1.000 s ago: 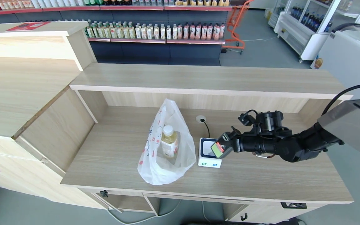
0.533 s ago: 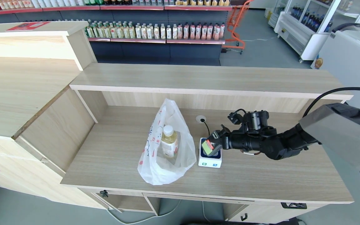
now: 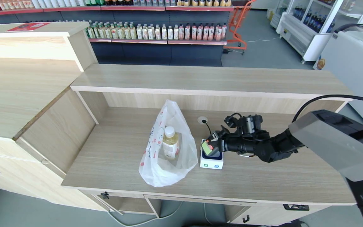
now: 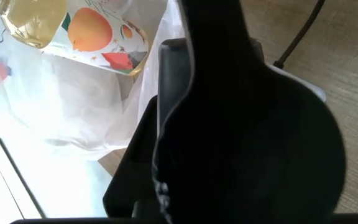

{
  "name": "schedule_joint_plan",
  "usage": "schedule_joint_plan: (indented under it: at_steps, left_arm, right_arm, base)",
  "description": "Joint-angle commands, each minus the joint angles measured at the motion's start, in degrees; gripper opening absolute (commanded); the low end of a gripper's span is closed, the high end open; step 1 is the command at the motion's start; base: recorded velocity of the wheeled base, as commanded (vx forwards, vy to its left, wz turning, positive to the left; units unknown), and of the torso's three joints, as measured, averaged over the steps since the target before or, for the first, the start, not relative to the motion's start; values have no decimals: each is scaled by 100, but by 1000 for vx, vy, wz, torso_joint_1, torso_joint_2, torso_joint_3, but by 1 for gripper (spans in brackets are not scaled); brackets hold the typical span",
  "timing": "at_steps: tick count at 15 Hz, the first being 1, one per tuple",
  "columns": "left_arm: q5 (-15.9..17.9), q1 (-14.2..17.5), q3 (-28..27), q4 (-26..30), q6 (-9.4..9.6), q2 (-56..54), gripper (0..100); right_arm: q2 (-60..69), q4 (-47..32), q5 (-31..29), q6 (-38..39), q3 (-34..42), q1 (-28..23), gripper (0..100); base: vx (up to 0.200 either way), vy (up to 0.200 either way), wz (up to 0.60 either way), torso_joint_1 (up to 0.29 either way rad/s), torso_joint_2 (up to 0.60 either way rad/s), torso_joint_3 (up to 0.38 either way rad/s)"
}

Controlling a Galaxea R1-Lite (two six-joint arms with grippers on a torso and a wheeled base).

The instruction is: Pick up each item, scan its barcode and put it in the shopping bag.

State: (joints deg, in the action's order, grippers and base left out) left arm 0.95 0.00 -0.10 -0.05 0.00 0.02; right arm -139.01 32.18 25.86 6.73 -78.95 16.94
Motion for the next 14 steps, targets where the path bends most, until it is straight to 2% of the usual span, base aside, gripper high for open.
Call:
schedule_joint_plan:
  at_steps: [1, 4, 6, 10, 11, 14]
  left_arm:
    - [2, 0, 1, 5, 0, -2, 100]
    - [2, 0, 1, 5, 9, -2, 100]
    - [2, 0, 1, -4, 9, -2, 100]
    - [10, 0, 1, 5, 0, -2, 100]
    - [10, 0, 1, -4, 0, -2, 100]
    - [10, 0, 1, 5, 0, -2, 100]
  right_arm:
    - [5, -10, 7, 48, -33, 2, 0]
    - [586, -10, 7, 725, -16, 55, 0]
    - [955, 16, -10, 698, 81, -25, 0]
    - [1623, 34, 7, -146, 644, -227, 0]
    - [1737, 113, 34, -453, 863, -279, 0]
    - [1825, 429, 34, -506, 1153, -262, 0]
  base:
    - [0, 0, 0, 0, 0, 0]
    - [0, 0, 0, 0, 0, 0]
    - [0, 0, 0, 0, 0, 0]
    - [0, 0, 0, 0, 0, 0]
    - [0, 200, 0, -2, 7, 2]
    - [0, 200, 0, -4, 2, 2]
